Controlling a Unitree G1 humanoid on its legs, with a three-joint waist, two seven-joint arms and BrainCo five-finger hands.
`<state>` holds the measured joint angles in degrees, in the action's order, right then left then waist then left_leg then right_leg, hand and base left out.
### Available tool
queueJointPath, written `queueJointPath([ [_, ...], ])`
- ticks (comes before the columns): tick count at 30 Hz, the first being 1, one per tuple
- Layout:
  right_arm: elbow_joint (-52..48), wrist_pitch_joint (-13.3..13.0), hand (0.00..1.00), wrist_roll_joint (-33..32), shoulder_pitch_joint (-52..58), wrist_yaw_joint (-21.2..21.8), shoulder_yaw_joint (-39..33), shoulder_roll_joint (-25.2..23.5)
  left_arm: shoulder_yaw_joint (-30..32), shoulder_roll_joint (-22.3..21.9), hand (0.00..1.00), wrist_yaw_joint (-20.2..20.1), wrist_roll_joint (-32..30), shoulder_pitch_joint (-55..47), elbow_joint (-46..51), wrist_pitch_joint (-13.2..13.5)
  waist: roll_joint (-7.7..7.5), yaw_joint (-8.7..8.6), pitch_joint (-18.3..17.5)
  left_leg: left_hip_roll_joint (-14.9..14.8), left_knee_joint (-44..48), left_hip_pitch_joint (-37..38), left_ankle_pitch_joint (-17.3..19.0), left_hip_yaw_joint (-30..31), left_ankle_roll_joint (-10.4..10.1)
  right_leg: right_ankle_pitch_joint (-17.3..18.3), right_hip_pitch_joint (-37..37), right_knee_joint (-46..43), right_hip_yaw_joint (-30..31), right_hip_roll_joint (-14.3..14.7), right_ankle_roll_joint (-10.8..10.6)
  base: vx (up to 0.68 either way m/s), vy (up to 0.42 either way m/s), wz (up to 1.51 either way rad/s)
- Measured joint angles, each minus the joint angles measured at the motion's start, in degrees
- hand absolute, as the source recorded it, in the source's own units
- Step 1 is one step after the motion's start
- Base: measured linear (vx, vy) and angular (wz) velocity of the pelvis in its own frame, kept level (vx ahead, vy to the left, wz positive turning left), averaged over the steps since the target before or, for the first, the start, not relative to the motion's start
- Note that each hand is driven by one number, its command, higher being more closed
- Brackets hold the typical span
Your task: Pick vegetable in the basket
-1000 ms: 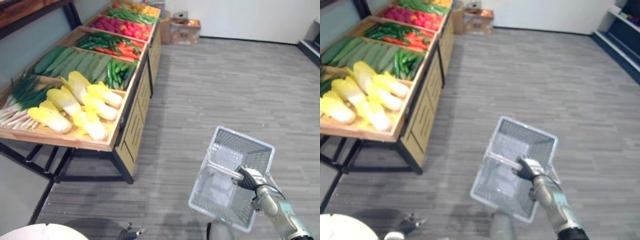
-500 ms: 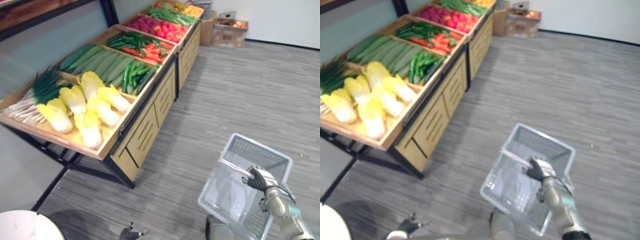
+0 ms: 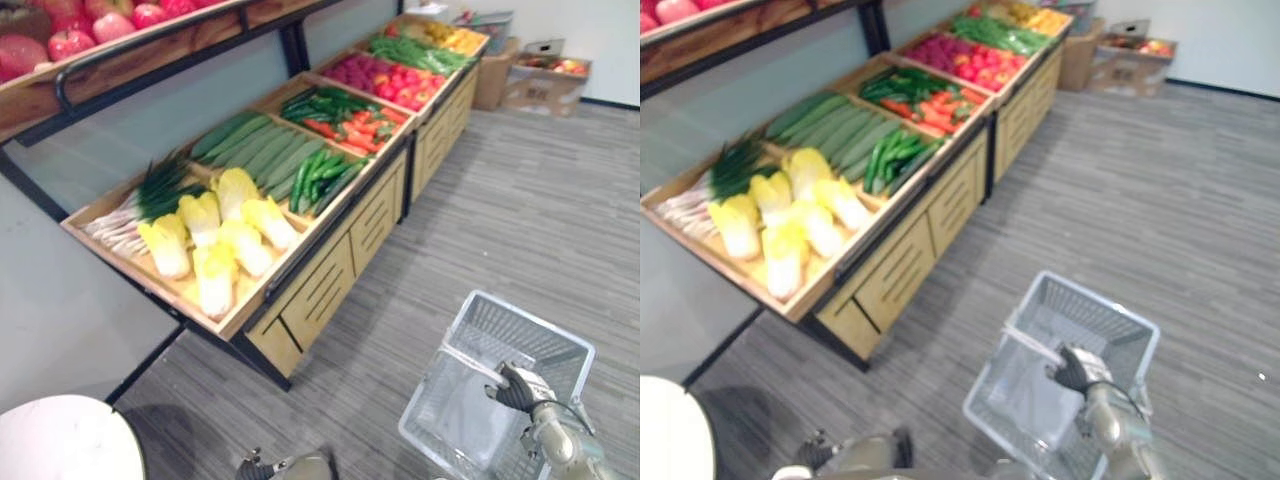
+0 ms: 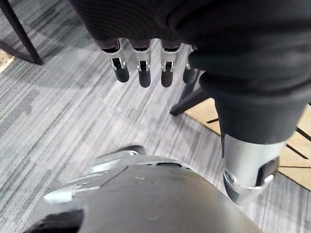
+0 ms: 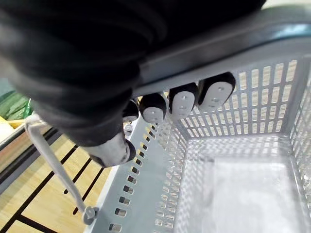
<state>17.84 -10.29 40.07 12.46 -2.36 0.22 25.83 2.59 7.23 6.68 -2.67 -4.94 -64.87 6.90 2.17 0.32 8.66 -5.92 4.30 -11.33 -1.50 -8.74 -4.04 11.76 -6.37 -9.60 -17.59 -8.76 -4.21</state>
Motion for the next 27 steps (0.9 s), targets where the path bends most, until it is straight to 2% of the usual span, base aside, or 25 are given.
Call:
queueJointPath([
  [1,0.6,0.0,1.00,0.0,0.0,-0.1,-0.5,-0.2,0.2,-0.8,0.00,0.0,0.0,-0.5,-0.3,0.0,1.66,0.01,0.2,-0.7,0.4,0.2,-3.9,-0.3,1.6,1.3,-1.7,-0.1,0.0,0.7,-1.6,0.29,0.186,0.18],
  [2,1.1,0.1,1.00,0.0,0.2,-0.1,0.4,-0.9,0.2,-0.2,0.00,0.0,-0.1,-0.5,-0.3,0.0,0.15,0.71,0.3,1.1,1.3,1.3,-2.8,-1.5,2.5,1.6,-3.2,0.6,1.1,-0.8,-1.8,0.30,0.178,0.07],
  [4,0.9,-0.6,1.00,0.1,-0.2,0.0,1.4,-1.1,0.7,0.3,0.00,-0.1,-0.4,-0.5,-0.3,0.0,-1.70,1.39,0.1,3.5,2.1,1.7,-0.7,-2.6,3.6,1.4,-3.8,1.7,4.0,-3.0,-1.9,0.33,0.168,-0.06],
  [7,1.3,-0.8,1.00,0.2,-1.0,0.1,2.5,-1.9,0.6,1.2,0.00,-0.1,-0.8,-0.7,-0.8,-0.1,-3.06,1.66,-0.2,5.8,1.9,2.7,1.0,-4.4,4.5,0.4,-2.7,-0.4,8.1,-5.6,-3.4,0.33,0.168,-0.17],
  [8,1.8,-0.9,1.00,0.5,-2.3,0.1,2.8,-2.6,0.6,1.2,0.00,-0.1,-0.8,-1.1,-1.0,-0.1,-3.19,1.71,-0.2,6.3,1.6,4.4,2.5,-5.5,5.0,0.0,0.4,-7.1,12.1,-6.4,-3.9,0.28,0.122,-0.36],
  [9,1.9,-0.9,1.00,0.5,-2.4,0.1,2.9,-2.6,0.5,1.3,0.00,-0.1,-0.8,-1.1,-1.1,-0.1,-3.23,1.71,-0.2,6.3,1.5,4.8,2.7,-5.6,5.1,-0.1,0.9,-8.5,12.7,-6.5,-4.0,0.33,0.134,-0.38],
  [10,2.5,-0.9,1.00,0.5,-3.1,0.1,3.3,-2.7,-0.2,1.6,0.00,-0.1,-0.9,-1.1,-1.2,-0.2,-3.51,1.67,-0.2,6.3,1.5,6.2,3.9,-5.9,5.3,-1.3,4.3,-16.6,15.1,-6.5,-3.9,0.21,0.080,-0.11],
  [11,2.5,-0.9,1.00,0.5,-3.3,0.1,3.3,-2.8,-0.7,1.8,0.00,-0.1,-0.9,-1.1,-1.1,-0.2,-4.07,1.57,0.0,6.3,1.3,6.8,4.5,-5.6,5.3,-2.7,6.2,-21.1,15.5,-6.5,-3.8,0.26,0.089,0.01],
  [12,2.6,-0.9,1.00,0.5,-3.1,0.1,3.3,-3.1,-2.0,2.3,0.00,-0.2,-0.9,-1.0,-1.0,-0.3,-3.58,1.28,-0.5,6.4,0.7,8.9,5.2,-4.5,5.6,-7.1,9.9,-29.4,17.4,-6.1,-4.3,0.28,0.064,0.34],
  [13,2.8,-1.0,1.00,0.5,-2.4,0.1,3.5,-3.7,-3.3,2.8,0.00,-0.2,-0.9,-0.8,-0.9,-0.5,-4.11,0.83,-0.8,6.2,0.5,10.3,6.1,-2.8,7.0,-7.3,12.5,-36.2,19.9,-4.6,-3.5,0.34,0.033,0.60],
  [15,3.4,-1.0,1.00,0.6,-0.7,0.3,4.2,-4.5,-4.2,3.8,0.00,-0.2,-0.9,-0.3,-0.9,-0.8,-4.80,0.02,-1.2,5.4,0.9,12.3,6.4,0.4,6.9,-0.3,15.2,-38.0,20.4,-2.0,-2.2,0.30,-0.036,0.81],
  [18,3.3,-0.9,1.00,0.6,-0.9,0.3,4.2,-4.5,-4.2,4.0,0.00,-0.2,-0.9,0.8,-0.8,-0.8,-4.69,-1.56,-1.1,3.6,0.9,13.6,6.3,4.7,6.7,0.9,17.3,-29.7,20.3,0.9,-0.8,0.25,-0.134,0.87],
  [19,3.3,-0.9,1.00,0.6,-1.0,0.3,4.2,-4.5,-3.9,4.0,0.00,-0.2,-0.8,1.3,-0.7,-0.8,-4.72,-1.74,-1.2,2.8,1.1,13.7,6.3,6.4,6.4,0.7,18.0,-23.4,21.9,1.6,-1.2,0.19,-0.210,0.92],
  [20,3.3,-0.9,1.00,0.6,-1.1,0.3,4.2,-4.5,-3.8,4.0,0.00,-0.2,-0.8,1.6,-0.4,-0.8,-4.80,-1.76,-1.2,2.1,1.3,13.7,6.7,7.9,4.9,0.1,18.2,-17.0,24.5,2.0,-1.8,0.18,-0.230,0.91],
  [21,3.4,-0.9,1.00,0.5,-1.0,0.3,4.2,-4.6,-3.8,4.0,0.00,-0.2,-0.8,1.7,-0.4,-0.7,-5.12,-1.72,-1.4,2.0,1.5,13.6,7.0,8.9,4.2,-0.4,18.1,-14.0,26.0,2.1,-2.1,0.16,-0.275,1.00],
  [22,3.7,-0.9,1.00,0.5,-0.6,0.3,4.2,-4.9,-3.5,4.3,0.00,-0.2,-0.8,1.7,-0.6,-0.8,-6.76,-1.72,-1.8,2.5,2.1,13.4,8.4,11.2,1.7,-4.2,17.5,-8.5,29.2,1.4,-3.7,0.14,-0.345,0.97],
  [23,4.7,-0.9,1.00,0.5,-0.4,0.3,4.2,-5.9,-2.9,5.3,0.00,-0.1,-0.8,1.4,-0.7,-0.8,-8.94,-1.66,-1.9,3.6,2.3,13.5,9.1,12.7,0.3,-8.4,16.6,-7.1,30.5,0.4,-4.3,0.15,-0.498,1.05],
  [24,7.1,-0.5,1.00,0.5,-1.2,0.1,3.7,-6.3,-2.2,5.3,0.00,0.1,-0.7,1.6,-1.3,-0.9,-8.78,-1.67,-1.8,2.9,2.6,13.6,10.0,14.3,-1.4,-5.5,15.9,-8.0,28.6,0.6,-5.0,0.10,-0.440,0.74],
  [25,8.4,0.1,1.00,0.5,-1.6,0.1,2.8,-6.6,-2.2,4.9,0.00,0.1,-0.6,1.3,-1.2,-0.9,-7.93,-1.57,-1.9,1.8,3.1,13.1,10.1,14.9,-1.7,-5.2,15.3,-7.4,27.2,1.4,-4.5,0.11,-0.445,0.88],
  [26,10.5,0.4,1.00,0.5,-1.7,0.0,1.2,-5.9,-2.1,3.2,0.00,0.0,-0.6,1.2,-1.2,-0.8,-5.49,-1.47,-2.1,-0.9,2.8,12.4,9.5,16.8,-3.1,-4.6,14.4,-6.6,23.7,3.2,-3.5,0.10,-0.293,0.88],
  [27,12.0,0.5,1.00,0.5,-1.8,-0.1,0.9,-5.4,-1.6,2.6,0.00,0.1,-0.6,0.9,-1.2,-0.8,-4.45,-1.35,-2.0,-2.0,2.1,12.4,8.6,17.5,-4.3,-4.3,14.1,-6.6,22.1,4.0,-2.9,0.10,-0.278,0.85],
])
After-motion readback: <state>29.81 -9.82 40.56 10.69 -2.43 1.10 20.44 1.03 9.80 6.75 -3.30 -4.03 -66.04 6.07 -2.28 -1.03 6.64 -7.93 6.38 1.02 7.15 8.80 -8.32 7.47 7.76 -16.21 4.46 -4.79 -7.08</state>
